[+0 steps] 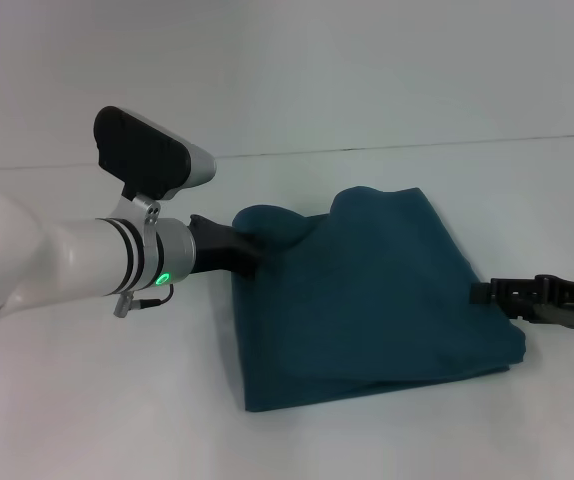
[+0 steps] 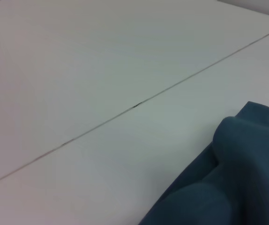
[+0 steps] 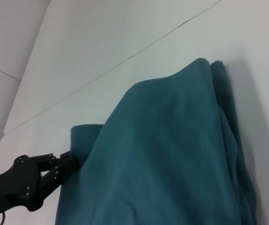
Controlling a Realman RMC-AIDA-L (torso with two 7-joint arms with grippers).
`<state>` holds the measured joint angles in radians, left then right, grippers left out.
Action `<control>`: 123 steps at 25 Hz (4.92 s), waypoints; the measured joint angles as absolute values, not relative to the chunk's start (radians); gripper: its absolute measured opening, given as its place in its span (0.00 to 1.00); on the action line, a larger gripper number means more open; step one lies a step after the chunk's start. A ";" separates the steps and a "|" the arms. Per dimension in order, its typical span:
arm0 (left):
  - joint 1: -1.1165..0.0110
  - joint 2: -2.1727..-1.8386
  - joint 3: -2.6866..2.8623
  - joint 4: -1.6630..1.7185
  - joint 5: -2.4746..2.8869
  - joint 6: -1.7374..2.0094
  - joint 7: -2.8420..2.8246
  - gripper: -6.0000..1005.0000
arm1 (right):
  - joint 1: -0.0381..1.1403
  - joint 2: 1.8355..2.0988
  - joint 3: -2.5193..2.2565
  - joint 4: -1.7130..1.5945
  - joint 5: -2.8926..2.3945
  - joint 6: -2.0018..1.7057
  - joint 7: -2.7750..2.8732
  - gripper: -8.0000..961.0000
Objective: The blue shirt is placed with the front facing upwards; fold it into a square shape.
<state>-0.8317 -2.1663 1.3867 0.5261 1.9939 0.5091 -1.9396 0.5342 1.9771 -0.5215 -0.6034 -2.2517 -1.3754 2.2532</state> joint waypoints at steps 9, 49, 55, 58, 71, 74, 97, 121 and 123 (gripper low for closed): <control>-0.834 -2.168 1.387 0.526 1.994 0.509 -1.942 0.02 | 0.537 1.975 -0.522 -0.600 -2.252 -1.371 2.253 0.76; -0.818 -2.166 1.376 0.535 1.994 0.509 -1.943 0.04 | 0.502 1.982 -0.523 -0.581 -2.255 -1.370 2.244 0.06; -0.814 -2.166 1.372 0.535 1.994 0.509 -1.943 0.04 | 0.496 1.982 -0.522 -0.583 -2.253 -1.376 2.244 0.03; -0.810 -2.165 1.360 0.536 1.994 0.509 -1.944 0.05 | 0.483 1.981 -0.522 -0.586 -2.252 -1.376 2.244 0.02; -0.803 -2.164 1.350 0.540 1.994 0.510 -1.940 0.06 | 0.471 1.978 -0.520 -0.586 -2.250 -1.384 2.244 0.03; -0.802 -2.164 1.353 0.547 1.995 0.516 -1.938 0.07 | 0.475 1.978 -0.520 -0.592 -2.250 -1.384 2.244 0.06; -0.757 -2.169 1.271 0.660 1.991 0.576 -1.974 0.36 | 0.490 1.933 -0.519 -0.644 -2.054 -1.460 2.200 0.74; -0.774 -2.174 1.414 0.598 1.984 0.414 -2.006 0.36 | 0.478 1.946 -0.522 -0.635 -2.057 -1.442 2.178 0.79; -0.770 -2.170 1.412 0.601 1.989 0.441 -2.029 0.36 | 0.477 1.946 -0.521 -0.635 -2.057 -1.441 2.178 0.79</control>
<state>-0.7697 -2.1699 1.4125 0.6011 1.9886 0.4405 -2.0292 0.4770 1.9458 -0.5206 -0.6350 -2.0571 -1.4411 2.1782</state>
